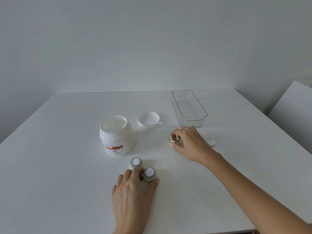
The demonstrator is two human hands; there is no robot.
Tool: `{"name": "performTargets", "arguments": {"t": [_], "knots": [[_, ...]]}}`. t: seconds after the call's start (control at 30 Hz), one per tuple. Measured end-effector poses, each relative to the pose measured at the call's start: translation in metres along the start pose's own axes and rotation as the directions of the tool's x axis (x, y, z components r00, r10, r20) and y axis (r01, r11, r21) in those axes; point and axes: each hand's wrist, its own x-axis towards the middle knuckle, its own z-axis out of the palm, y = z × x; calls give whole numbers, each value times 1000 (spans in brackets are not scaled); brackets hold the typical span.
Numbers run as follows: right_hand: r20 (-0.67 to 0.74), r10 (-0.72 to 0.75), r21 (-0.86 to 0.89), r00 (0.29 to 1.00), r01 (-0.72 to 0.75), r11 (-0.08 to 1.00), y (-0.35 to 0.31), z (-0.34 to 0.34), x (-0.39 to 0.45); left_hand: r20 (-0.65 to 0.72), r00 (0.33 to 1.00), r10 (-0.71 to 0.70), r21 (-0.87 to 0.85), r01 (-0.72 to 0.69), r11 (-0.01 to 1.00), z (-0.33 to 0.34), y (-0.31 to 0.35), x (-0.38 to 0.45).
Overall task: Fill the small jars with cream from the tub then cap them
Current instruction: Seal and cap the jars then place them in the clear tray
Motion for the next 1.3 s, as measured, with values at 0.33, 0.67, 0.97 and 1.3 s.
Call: {"name": "performTargets", "arguments": {"t": [0.33, 0.67, 0.97, 1.3], "knots": [[-17, 230, 154, 973, -225, 962, 33, -9, -44, -49, 998, 40, -500, -59, 864, 3, -2, 2], [1, 155, 305, 988, -148, 941, 14, -3, -54, 220, 973, 66, -805, 143, 576, 11, 3, 10], [24, -157, 389, 987, 136, 911, -20, -22, -77, 270, 944, 191, -851, 141, 506, 8, 3, 10], [107, -219, 525, 970, 132, 841, -25, -31, -70, 304, 931, 204, -881, 193, 432, 10, 2, 10]]}}
